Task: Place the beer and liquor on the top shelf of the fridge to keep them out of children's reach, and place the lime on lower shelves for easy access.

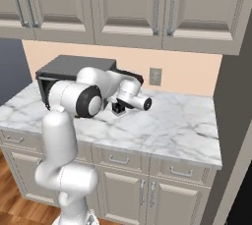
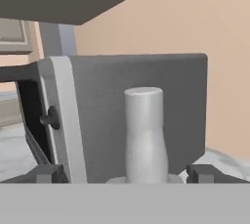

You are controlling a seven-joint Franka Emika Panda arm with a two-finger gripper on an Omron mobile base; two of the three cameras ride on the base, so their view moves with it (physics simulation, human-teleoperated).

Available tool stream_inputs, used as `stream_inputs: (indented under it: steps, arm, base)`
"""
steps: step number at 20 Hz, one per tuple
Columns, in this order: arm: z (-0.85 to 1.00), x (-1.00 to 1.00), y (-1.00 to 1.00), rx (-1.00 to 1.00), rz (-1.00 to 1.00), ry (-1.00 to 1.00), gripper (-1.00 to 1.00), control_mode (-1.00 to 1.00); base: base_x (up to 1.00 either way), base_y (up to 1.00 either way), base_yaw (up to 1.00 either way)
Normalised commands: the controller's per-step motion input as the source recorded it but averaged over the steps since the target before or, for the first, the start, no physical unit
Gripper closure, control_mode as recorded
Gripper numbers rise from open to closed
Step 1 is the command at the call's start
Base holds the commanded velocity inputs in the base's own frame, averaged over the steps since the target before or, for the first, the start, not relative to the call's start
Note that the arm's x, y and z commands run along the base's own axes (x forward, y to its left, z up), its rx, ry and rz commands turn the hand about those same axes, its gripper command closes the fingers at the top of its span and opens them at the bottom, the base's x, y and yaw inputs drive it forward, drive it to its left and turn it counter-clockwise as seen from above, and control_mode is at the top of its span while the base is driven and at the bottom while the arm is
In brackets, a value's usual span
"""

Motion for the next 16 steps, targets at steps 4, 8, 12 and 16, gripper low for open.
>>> stream_inputs:
  steps: [4, 8, 12, 16]
  arm:
    - [-0.2, 0.44, 0.0, 0.0, 0.01, 0.0, -1.0, -1.0]
    - [-0.21, 0.41, 0.0, 0.0, 0.01, 0.0, -1.0, -1.0]
    - [-0.2, 0.35, 0.0, 0.0, 0.01, 0.0, -1.0, -1.0]
    - [-0.09, 0.08, 0.0, 0.0, 0.03, 0.0, -1.0, -1.0]
  base:
    - [0.0, 0.0, 0.0]
    - [0.0, 0.0, 0.0]
    - [0.0, 0.0, 0.0]
    - [0.0, 0.0, 0.0]
